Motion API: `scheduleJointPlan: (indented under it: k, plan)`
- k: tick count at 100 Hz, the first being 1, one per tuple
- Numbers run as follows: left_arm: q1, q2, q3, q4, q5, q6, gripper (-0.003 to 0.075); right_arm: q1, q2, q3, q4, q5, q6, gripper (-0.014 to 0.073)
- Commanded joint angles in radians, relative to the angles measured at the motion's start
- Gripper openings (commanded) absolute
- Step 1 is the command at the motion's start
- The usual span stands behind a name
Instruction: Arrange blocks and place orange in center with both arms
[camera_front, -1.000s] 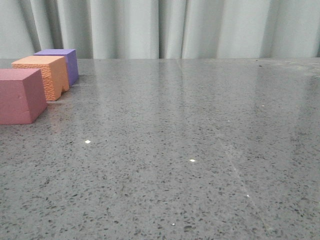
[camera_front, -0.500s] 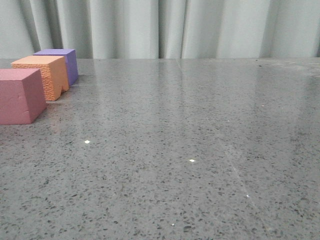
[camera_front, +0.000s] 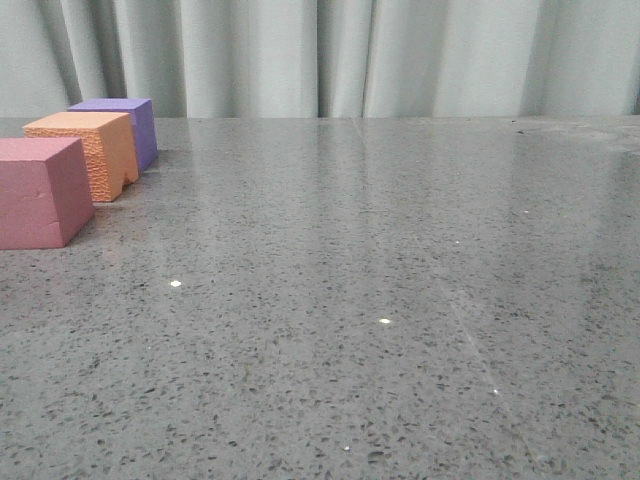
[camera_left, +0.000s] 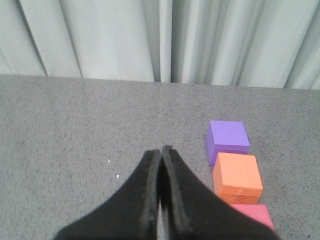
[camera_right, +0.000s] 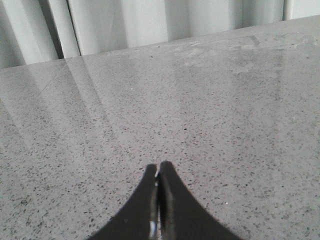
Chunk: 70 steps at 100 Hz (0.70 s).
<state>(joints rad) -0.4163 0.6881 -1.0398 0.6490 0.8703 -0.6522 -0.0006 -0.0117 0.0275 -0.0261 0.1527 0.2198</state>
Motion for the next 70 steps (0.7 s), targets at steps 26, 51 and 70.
scheduleJointPlan:
  k: [26,51,70]
  plan:
    - [0.074,-0.318,0.407,-0.136,-0.434,0.260,-0.0012,-0.005,-0.019,-0.014,-0.013,-0.085,-0.008,-0.0067]
    - [0.241,-0.564,0.780,-0.392,-0.668,0.408,-0.0012,-0.005,-0.019,-0.014,-0.013,-0.085,-0.008,-0.0067]
    - [0.365,-0.682,0.980,-0.522,-0.790,0.473,-0.0012,-0.005,-0.019,-0.014,-0.013,-0.085,-0.008,-0.0067]
